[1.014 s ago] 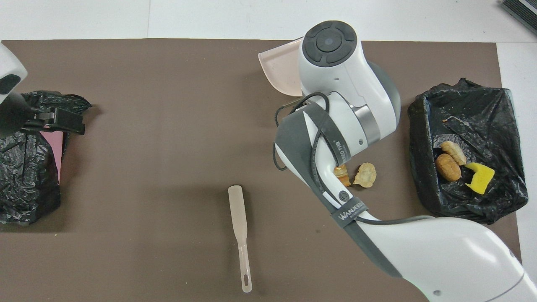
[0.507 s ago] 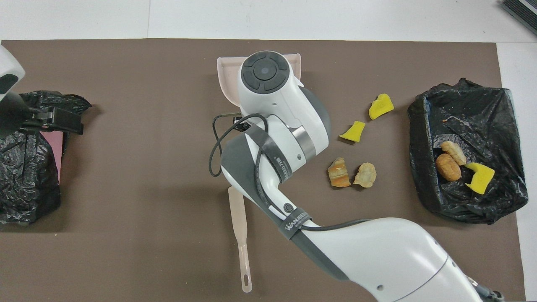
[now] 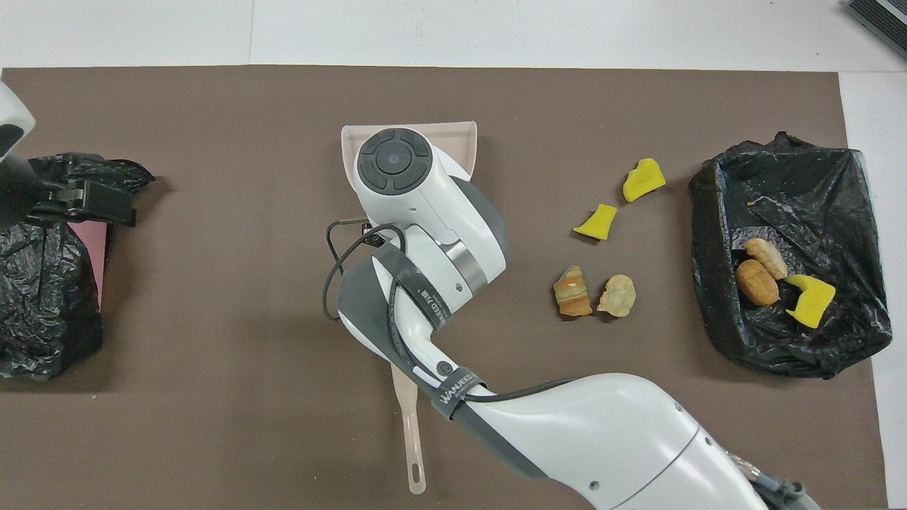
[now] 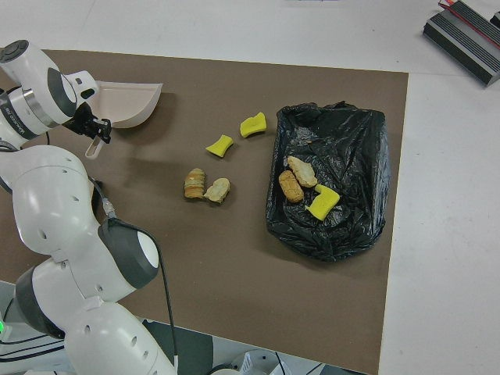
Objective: Sweep and dump trash in bin
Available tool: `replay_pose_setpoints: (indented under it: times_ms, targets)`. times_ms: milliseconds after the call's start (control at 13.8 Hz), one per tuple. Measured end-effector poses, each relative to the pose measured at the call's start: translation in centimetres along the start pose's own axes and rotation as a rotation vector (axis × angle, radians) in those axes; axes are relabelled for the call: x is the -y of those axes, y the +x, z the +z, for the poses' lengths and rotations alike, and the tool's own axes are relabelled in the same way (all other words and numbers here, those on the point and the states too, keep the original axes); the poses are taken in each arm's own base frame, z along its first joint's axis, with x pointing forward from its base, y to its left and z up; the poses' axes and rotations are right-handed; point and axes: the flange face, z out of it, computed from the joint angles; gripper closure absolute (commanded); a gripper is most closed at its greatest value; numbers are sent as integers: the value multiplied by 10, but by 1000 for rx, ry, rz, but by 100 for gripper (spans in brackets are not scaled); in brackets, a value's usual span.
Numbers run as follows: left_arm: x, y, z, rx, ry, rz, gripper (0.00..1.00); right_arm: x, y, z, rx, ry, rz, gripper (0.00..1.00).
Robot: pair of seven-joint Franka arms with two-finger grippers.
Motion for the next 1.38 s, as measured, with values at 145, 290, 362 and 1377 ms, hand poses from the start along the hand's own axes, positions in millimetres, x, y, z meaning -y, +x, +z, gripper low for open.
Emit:
replay_pose_setpoints:
  times_ms: [145,290,362,1377]
  targets:
    - [2,0,0,1,0,-3,0,0,-1,0,20,26,12,45]
    - [2,0,2,3,0,-4,0,3,-5,6,48,41,23,31]
    - [2,0,2,4,0,-4,0,4,-6,8,53,39,30,27]
    - [-103,24,59,-4,-22,175,0,47,-180,-10,119,-42,-122,17]
